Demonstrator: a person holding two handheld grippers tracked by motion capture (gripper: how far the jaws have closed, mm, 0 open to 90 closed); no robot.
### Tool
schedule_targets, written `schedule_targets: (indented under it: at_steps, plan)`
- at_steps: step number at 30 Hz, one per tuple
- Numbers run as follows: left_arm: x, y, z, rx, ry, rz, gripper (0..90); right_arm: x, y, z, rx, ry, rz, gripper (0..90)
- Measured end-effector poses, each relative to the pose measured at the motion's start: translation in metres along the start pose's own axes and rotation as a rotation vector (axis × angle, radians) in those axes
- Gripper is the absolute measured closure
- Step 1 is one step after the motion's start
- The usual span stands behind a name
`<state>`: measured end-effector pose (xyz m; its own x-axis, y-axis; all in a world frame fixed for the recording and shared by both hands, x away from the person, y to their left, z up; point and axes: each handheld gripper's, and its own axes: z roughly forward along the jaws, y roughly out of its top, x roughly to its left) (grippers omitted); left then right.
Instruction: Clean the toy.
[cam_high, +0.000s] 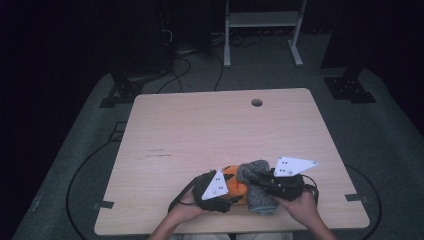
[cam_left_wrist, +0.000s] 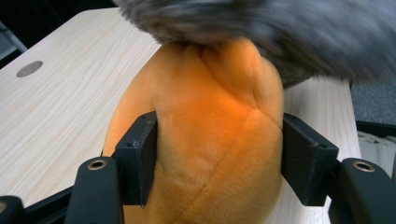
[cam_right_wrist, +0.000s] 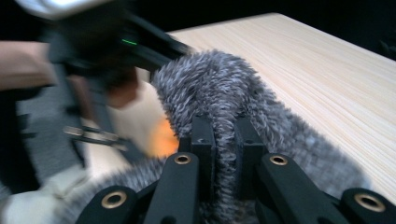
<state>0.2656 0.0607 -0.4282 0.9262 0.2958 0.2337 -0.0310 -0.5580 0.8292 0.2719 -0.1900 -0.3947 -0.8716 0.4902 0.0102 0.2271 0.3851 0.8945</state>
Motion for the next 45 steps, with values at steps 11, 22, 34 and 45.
schedule_targets:
  at_steps: [11,22,34,45]
  plan:
    - [0.000,0.000,0.001,0.006,-0.012,0.028,33.2,-0.005,-0.002,0.001,-0.001,0.022,0.023,81.2]
    - [0.008,-0.006,-0.002,-0.016,-0.041,-0.009,33.9,-0.028,-0.018,-0.002,-0.003,-0.042,0.152,81.2]
    - [0.025,-0.015,-0.008,-0.051,-0.052,-0.104,34.4,-0.035,-0.029,-0.008,-0.041,-0.029,0.243,81.2]
    - [0.035,-0.022,-0.010,-0.080,-0.091,-0.181,33.6,-0.039,-0.036,-0.005,-0.021,-0.008,0.273,81.1]
